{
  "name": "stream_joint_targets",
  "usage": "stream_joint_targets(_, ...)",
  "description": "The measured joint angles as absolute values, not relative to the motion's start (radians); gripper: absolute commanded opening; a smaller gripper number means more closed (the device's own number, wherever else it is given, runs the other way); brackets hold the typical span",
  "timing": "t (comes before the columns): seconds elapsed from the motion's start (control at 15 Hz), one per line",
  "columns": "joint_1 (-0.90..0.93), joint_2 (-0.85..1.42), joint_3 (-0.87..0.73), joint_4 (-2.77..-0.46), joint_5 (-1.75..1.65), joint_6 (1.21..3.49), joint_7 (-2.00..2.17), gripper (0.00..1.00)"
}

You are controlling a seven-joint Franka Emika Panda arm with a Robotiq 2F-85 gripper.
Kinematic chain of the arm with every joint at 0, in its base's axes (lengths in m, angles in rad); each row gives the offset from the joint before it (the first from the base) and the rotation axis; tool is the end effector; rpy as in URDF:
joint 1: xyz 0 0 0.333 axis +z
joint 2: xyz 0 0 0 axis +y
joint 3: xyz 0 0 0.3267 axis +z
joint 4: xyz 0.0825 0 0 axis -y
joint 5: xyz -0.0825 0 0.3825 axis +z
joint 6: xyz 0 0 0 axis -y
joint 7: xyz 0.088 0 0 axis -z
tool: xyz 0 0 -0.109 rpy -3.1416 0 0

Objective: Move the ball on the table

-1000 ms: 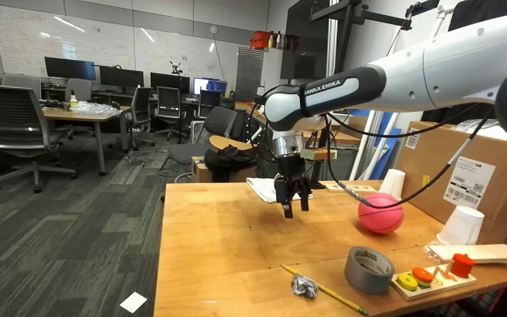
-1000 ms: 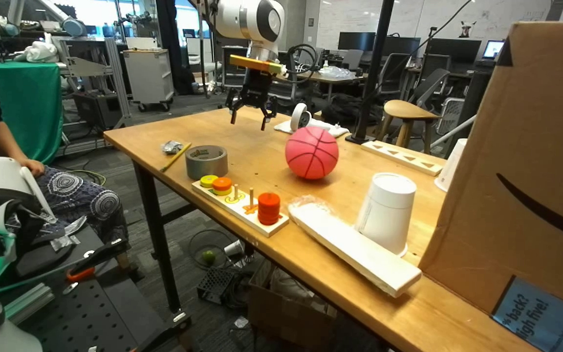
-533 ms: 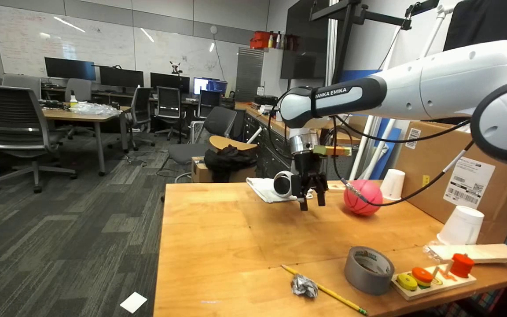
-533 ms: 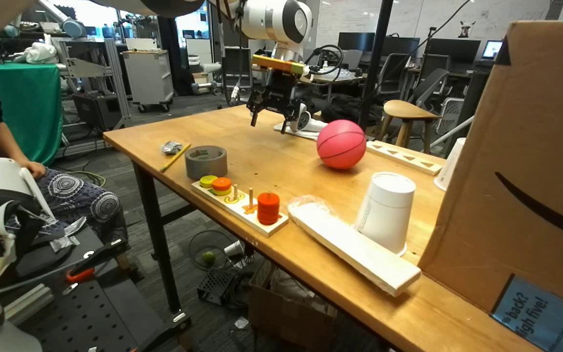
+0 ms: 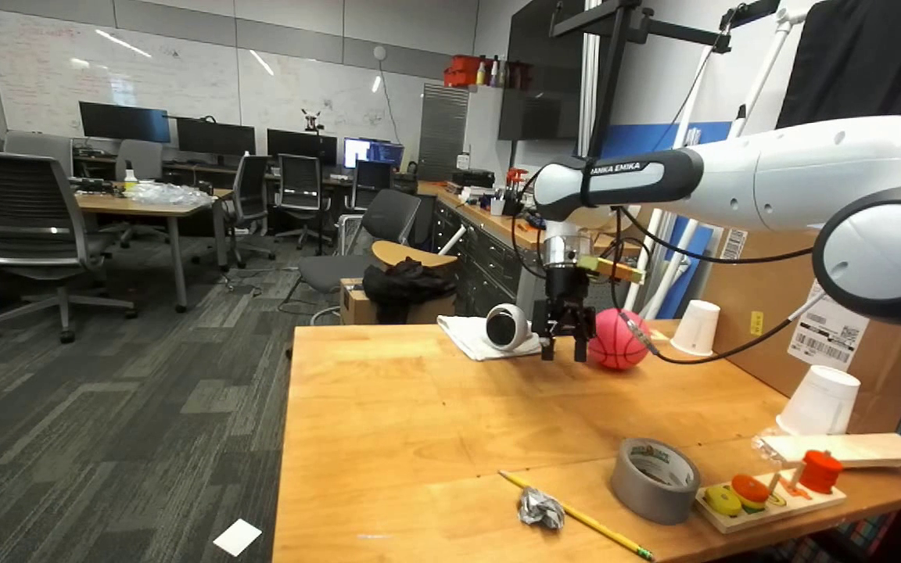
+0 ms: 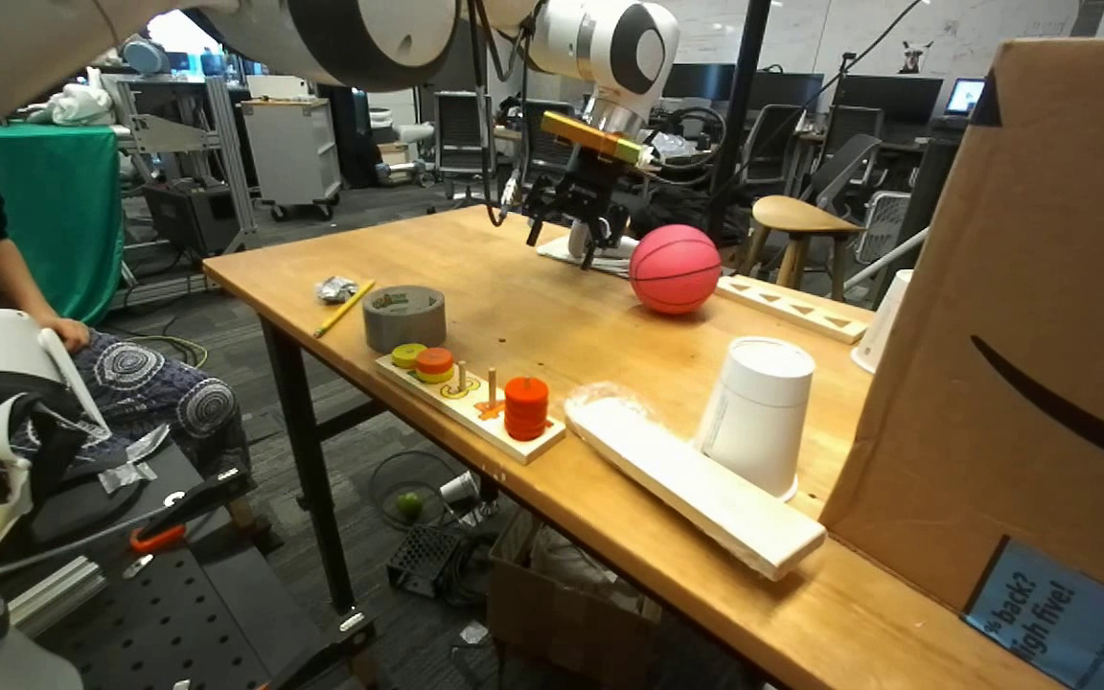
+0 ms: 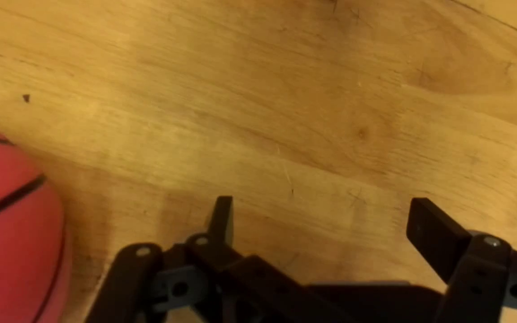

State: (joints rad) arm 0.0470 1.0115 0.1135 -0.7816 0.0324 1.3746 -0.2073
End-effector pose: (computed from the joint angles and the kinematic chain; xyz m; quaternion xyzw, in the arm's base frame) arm 0.7431 0.0874 0.3000 -0.9629 -0.1626 0.2026 0.0734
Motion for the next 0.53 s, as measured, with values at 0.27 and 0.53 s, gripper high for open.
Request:
stream_joint_targets(0.27, -0.007, 1.02, 0.159, -0.751, 0.17, 1.427, -0.207, 1.0)
stream_joint_targets(0.53, -0.029, 1.02, 0.159, -0.745, 0.21, 1.513, -0.158, 1.0)
